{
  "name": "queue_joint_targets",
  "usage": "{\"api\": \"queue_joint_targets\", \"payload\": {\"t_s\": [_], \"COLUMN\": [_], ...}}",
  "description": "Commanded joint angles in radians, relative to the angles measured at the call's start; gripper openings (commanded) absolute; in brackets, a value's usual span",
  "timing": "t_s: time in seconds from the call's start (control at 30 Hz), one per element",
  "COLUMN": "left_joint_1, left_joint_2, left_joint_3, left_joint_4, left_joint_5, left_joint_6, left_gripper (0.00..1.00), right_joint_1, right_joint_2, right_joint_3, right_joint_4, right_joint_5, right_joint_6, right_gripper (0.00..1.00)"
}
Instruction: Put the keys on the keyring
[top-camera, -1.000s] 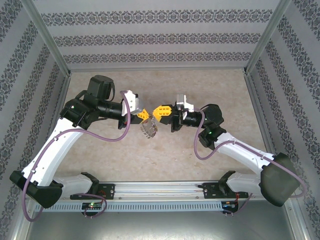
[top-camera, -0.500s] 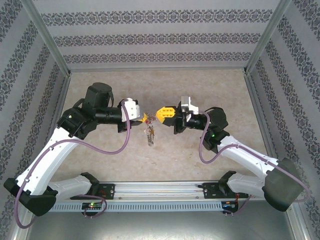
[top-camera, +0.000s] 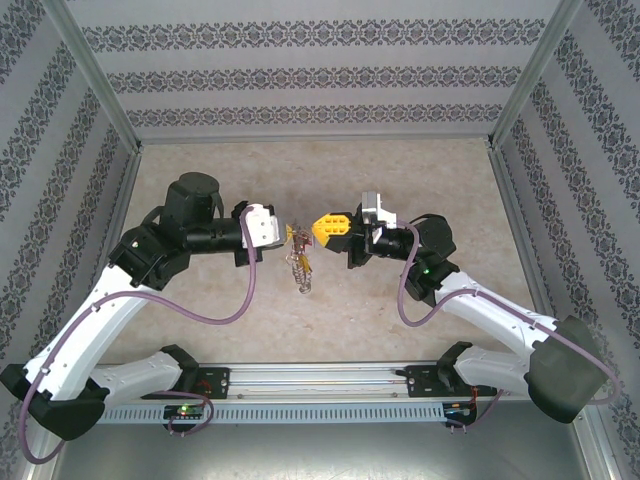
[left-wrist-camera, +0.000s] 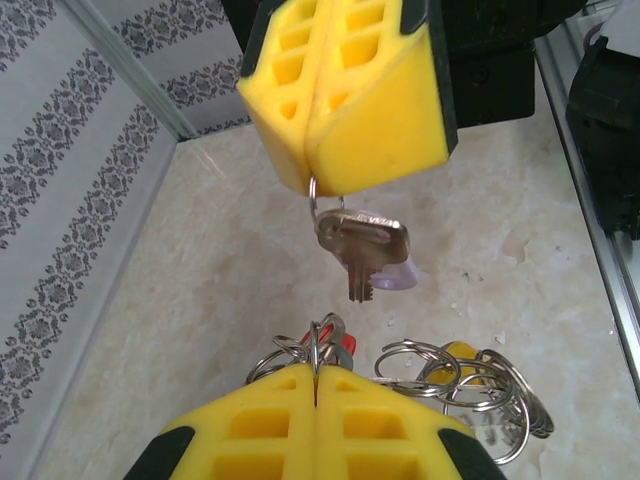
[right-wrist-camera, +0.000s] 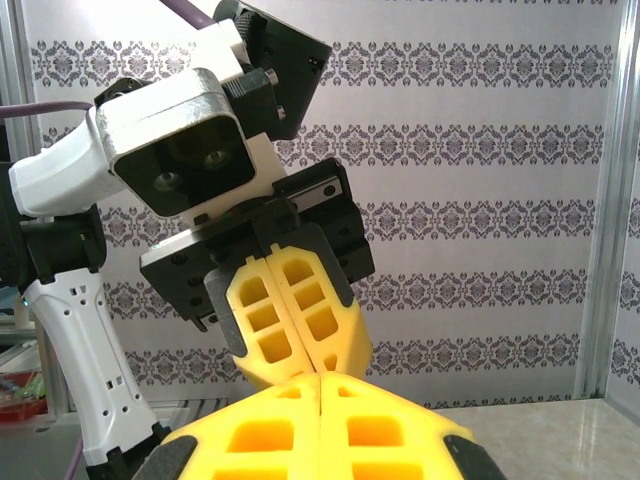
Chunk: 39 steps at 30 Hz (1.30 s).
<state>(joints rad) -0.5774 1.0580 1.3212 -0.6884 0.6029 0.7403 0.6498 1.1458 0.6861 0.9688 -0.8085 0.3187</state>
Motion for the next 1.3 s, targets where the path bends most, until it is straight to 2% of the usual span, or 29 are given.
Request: {"api": "queue_joint_targets", "payload": {"t_s": [0.0, 0.27, 0.5, 0.8, 1.27], "left_joint_1": [-0.011, 0.102, 0.166, 0.193, 0.208], "left_joint_2": [-0.015, -0.004, 0.018, 0.023, 0.014], "left_joint_3": [0.015, 0.046, 0.038, 0.023, 0.004], "left_joint_4": [0.064, 0.082, 0.15, 0.196, 0.237], "left_joint_5": [0.07, 0.381, 0.535, 0.576, 0.595], "left_joint_6": [-0.017, -0.102, -0.18, -0.22, -0.255], "left_gripper": [0.0, 0.0, 0.0, 0.0, 0.0], "right_joint_1": [-0.009, -0.009, -0.004, 0.029, 0.089], "right_joint_2": [-0.003, -0.019, -0.021, 0.018, 0.033], "right_joint_3": [0.01, 0.03, 0.027, 0.064, 0.087], "right_joint_4": [0.033, 0.036, 0.06, 0.147, 0.154], "right_joint_5": [-0.006, -0.016, -0.015, 0.024, 0.104], "right_joint_6": [0.013, 0.019, 0.029, 0.061, 0.017], "right_gripper": [0.0, 0.0, 0.0, 0.0, 0.0]}}
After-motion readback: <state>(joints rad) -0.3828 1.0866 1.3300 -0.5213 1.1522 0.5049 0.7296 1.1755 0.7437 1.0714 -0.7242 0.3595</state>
